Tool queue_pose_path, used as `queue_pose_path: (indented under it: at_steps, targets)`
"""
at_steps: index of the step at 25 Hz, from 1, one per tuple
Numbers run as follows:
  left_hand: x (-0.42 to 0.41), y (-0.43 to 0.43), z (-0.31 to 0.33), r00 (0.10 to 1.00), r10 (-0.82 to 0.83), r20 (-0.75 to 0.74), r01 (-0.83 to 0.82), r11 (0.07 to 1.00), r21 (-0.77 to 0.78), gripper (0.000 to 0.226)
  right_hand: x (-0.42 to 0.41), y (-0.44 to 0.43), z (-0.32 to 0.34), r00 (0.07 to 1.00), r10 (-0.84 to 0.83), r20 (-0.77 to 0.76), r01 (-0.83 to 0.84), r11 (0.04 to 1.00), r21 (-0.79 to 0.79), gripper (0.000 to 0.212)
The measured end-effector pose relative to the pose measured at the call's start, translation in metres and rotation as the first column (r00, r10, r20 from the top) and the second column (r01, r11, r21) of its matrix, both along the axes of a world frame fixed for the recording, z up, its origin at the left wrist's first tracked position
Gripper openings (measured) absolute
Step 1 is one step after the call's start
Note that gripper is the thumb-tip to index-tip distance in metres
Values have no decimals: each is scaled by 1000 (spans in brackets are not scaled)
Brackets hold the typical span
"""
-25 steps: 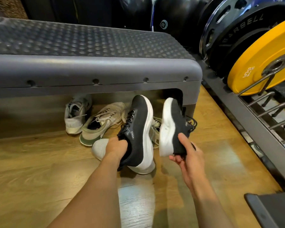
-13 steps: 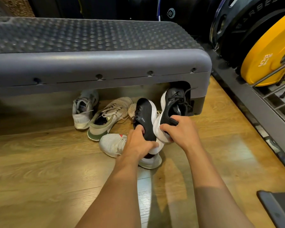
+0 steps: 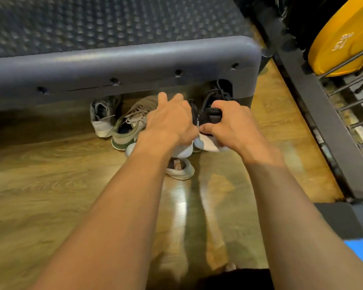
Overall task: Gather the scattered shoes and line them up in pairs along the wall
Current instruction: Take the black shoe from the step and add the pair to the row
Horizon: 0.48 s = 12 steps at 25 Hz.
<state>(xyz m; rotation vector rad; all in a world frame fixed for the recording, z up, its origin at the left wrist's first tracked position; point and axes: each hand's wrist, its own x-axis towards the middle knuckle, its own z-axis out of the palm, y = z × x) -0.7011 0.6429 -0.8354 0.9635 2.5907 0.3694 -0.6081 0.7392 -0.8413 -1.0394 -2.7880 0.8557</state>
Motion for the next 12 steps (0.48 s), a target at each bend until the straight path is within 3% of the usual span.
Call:
queue_pose_path:
  at_steps: [5, 8, 12]
  targets:
    - [20, 27, 208, 957, -142, 253, 223, 919, -326, 40, 34, 11, 199, 992, 18, 128, 14, 970, -244, 29]
    - [44, 34, 366, 941, -266, 207, 328, 865, -379, 43, 62, 16, 366, 985, 58, 164, -18, 972, -233, 26]
    - [69, 37, 534, 902, -412, 125, 431, 862, -268, 47, 95, 13, 550, 980, 43, 194, -14, 989, -150, 26]
